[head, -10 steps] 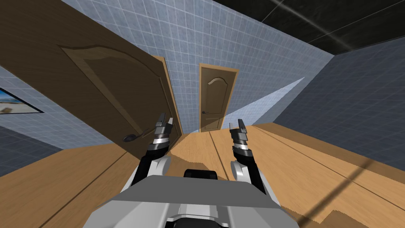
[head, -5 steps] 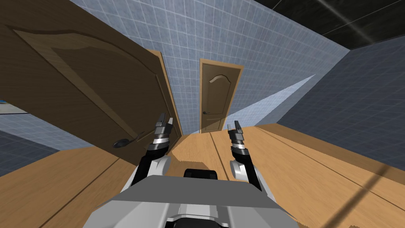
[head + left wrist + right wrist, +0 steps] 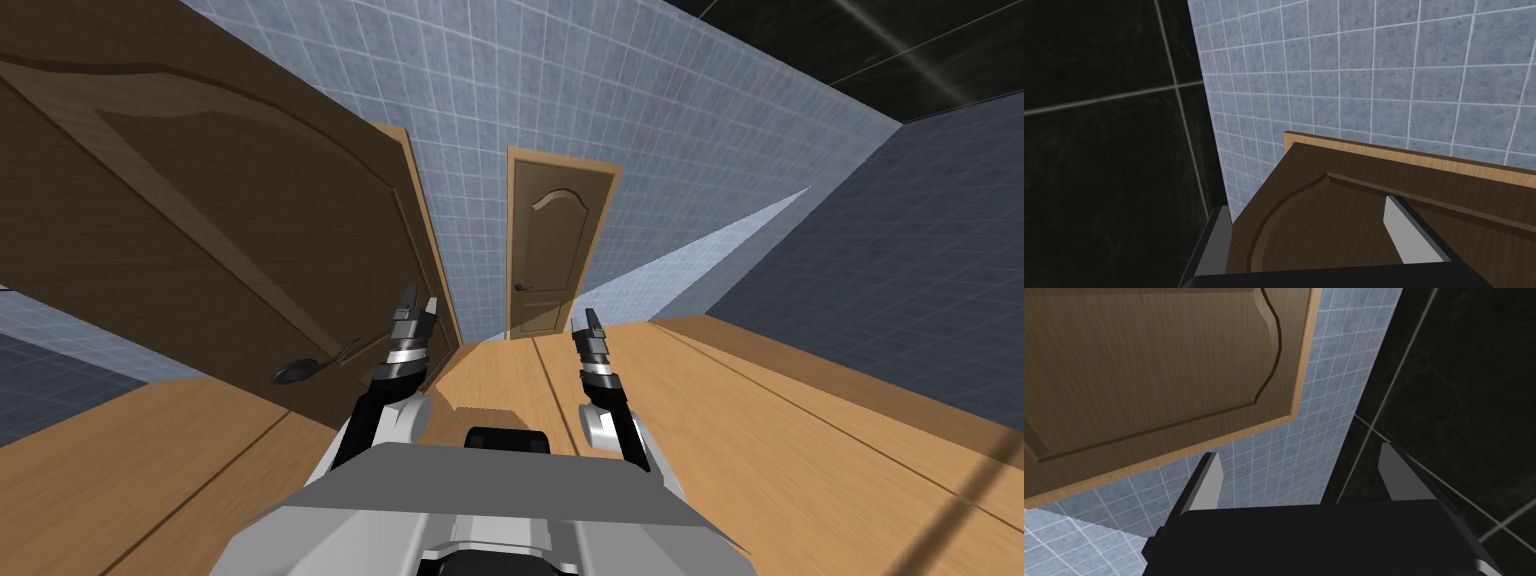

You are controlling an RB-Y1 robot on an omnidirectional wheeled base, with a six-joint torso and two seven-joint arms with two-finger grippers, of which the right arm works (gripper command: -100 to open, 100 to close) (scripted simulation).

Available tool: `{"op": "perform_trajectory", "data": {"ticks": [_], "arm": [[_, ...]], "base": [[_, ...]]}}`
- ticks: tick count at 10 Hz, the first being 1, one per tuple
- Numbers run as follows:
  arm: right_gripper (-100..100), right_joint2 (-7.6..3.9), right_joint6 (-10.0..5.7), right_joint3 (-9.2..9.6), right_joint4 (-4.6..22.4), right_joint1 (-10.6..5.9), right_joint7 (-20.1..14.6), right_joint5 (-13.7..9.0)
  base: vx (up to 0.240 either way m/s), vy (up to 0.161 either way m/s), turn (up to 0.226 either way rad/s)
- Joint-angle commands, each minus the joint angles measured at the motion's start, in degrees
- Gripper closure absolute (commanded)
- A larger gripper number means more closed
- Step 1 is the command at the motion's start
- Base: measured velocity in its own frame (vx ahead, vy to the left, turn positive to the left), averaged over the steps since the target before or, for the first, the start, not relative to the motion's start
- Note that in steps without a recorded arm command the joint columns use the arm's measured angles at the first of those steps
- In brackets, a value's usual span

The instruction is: Pull the door open

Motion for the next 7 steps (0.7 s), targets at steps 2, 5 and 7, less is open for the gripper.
{"op": "perform_trajectory", "data": {"ticks": [2, 5, 7], "arm": [[-100, -0.85, -0.67, -0.34, 2.8, -0.87, -0.7, 0.3], [-100, -1.77, -1.40, -0.72, 6.6, -2.26, -1.6, 0.7], [-100, -2.40, -1.90, -0.99, 9.2, -3.21, -2.1, 1.0]], "base": [[0.093, 0.022, 0.020], [0.100, 0.027, 0.019], [0.093, 0.023, 0.024]]}}
